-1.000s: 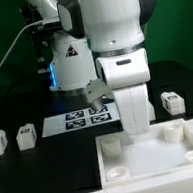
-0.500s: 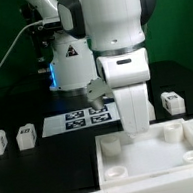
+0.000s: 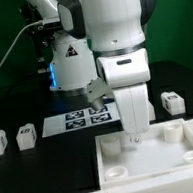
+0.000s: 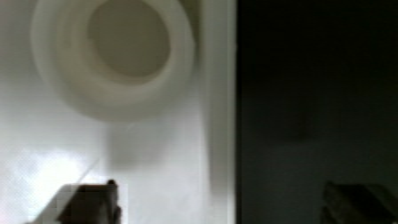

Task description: Assemble one leg

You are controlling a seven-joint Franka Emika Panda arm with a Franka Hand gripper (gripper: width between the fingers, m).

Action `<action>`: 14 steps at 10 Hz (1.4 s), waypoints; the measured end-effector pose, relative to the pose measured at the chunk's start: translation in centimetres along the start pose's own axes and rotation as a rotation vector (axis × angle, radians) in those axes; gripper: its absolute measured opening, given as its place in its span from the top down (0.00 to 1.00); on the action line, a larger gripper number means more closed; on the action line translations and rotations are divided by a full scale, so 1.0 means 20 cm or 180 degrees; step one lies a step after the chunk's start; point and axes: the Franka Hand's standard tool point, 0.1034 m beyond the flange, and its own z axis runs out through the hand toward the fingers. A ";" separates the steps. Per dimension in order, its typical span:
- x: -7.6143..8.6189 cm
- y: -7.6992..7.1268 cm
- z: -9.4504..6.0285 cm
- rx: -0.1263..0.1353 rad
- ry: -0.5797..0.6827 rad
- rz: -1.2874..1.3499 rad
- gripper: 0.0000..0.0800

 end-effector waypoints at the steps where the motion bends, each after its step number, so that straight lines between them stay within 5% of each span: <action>1: 0.00 0.00 0.00 0.0000 0.0000 0.0000 0.22; 10: 0.00 0.00 0.00 0.0000 0.0001 0.0026 0.19; 14: 0.08 -0.13 -0.09 0.0031 -0.0059 0.1076 0.19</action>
Offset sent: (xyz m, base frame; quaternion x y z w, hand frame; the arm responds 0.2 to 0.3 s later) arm 0.0000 0.0000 0.0000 0.0000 0.0000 0.0000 1.0000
